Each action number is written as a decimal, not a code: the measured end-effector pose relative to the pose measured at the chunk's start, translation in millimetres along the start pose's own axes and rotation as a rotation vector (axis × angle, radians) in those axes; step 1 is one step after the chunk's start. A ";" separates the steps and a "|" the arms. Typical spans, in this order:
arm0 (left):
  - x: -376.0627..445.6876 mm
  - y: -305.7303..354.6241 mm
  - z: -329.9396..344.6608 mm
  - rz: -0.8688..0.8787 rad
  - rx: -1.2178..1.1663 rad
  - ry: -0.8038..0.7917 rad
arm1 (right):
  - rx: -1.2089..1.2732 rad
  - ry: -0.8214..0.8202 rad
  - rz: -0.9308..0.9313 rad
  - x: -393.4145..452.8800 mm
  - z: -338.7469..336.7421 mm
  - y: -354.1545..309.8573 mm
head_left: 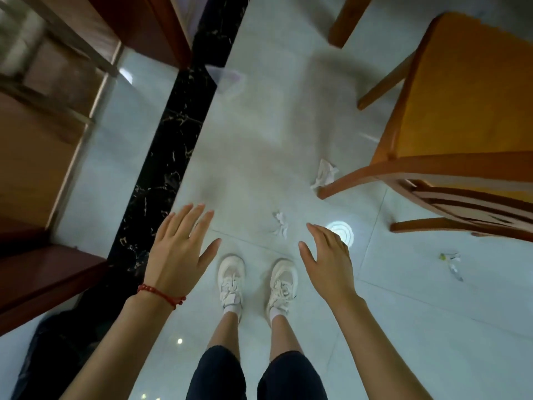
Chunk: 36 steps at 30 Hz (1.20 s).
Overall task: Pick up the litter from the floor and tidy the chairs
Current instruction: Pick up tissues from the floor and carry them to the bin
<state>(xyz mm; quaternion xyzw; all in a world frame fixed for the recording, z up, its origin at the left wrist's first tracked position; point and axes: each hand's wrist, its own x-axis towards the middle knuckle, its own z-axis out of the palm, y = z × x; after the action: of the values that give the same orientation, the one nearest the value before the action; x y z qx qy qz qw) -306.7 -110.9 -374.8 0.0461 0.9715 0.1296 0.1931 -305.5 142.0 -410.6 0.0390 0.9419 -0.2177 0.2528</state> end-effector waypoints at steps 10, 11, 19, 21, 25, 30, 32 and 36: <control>81.7 -50.3 182.1 0.041 -0.008 -0.045 | 0.064 -0.096 0.141 145.9 195.9 99.2; 86.8 -55.2 198.7 0.042 -0.008 -0.054 | 0.091 -0.091 0.160 157.4 214.8 106.5; 103.1 -74.0 300.5 0.001 -0.046 -0.110 | 0.121 0.000 0.237 223.5 320.7 148.6; 103.2 -73.4 318.1 0.022 -0.052 -0.133 | 0.129 0.021 0.277 234.0 334.8 154.2; 106.5 -73.4 338.8 0.051 -0.063 -0.147 | 0.085 0.046 0.291 244.0 353.9 159.8; 114.5 -74.4 341.5 0.034 -0.073 -0.138 | 0.247 0.097 0.310 247.8 361.2 161.6; 118.8 -74.1 337.2 0.036 -0.075 -0.132 | 0.287 0.095 0.302 246.5 358.7 161.4; 123.8 -73.1 316.4 0.032 -0.080 -0.101 | 0.440 0.185 0.330 236.1 337.0 149.1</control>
<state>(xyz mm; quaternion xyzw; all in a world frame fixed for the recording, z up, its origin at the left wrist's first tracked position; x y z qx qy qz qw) -301.1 -89.9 -721.7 0.0602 0.9537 0.1690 0.2413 -328.6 123.1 -847.3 0.2652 0.8720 -0.3682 0.1835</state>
